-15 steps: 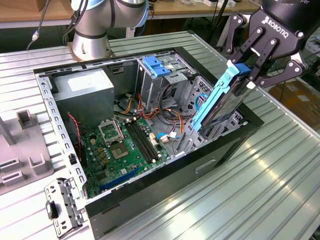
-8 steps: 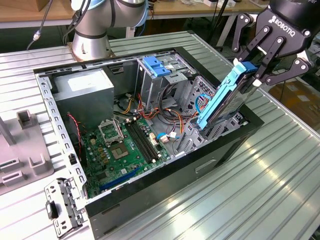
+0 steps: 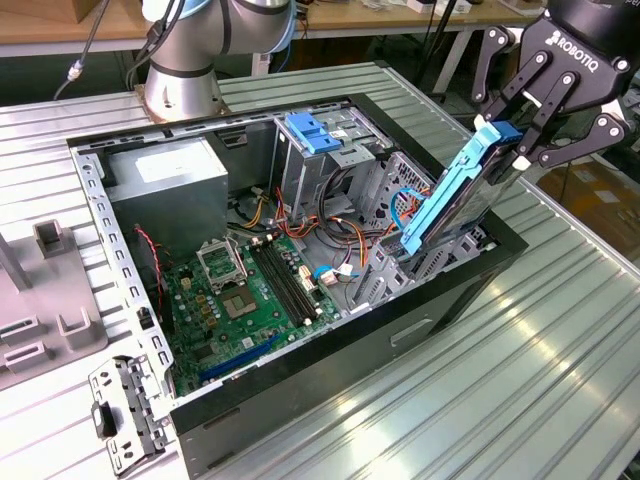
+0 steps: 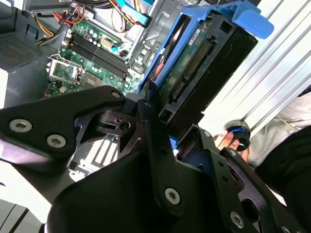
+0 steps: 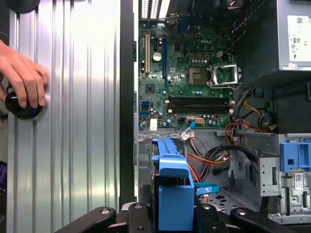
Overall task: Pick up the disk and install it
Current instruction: 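Pick up the disk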
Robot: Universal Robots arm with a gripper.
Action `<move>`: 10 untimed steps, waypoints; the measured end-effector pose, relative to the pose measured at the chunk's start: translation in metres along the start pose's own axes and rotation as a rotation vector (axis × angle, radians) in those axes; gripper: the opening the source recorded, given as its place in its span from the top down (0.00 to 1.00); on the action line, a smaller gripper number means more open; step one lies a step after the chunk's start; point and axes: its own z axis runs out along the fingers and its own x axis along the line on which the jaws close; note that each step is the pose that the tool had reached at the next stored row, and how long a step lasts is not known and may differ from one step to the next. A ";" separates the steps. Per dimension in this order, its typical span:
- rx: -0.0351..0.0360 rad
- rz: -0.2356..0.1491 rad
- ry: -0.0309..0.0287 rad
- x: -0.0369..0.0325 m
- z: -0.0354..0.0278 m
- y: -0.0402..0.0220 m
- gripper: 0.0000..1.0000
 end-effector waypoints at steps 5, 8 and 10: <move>-0.0024 0.000 0.0000 -0.0001 -0.0004 -0.0083 0.63; -0.0038 0.000 -0.0001 -0.0002 -0.0006 -0.0125 0.63; -0.0045 0.000 -0.0001 -0.0002 -0.0007 -0.0145 0.63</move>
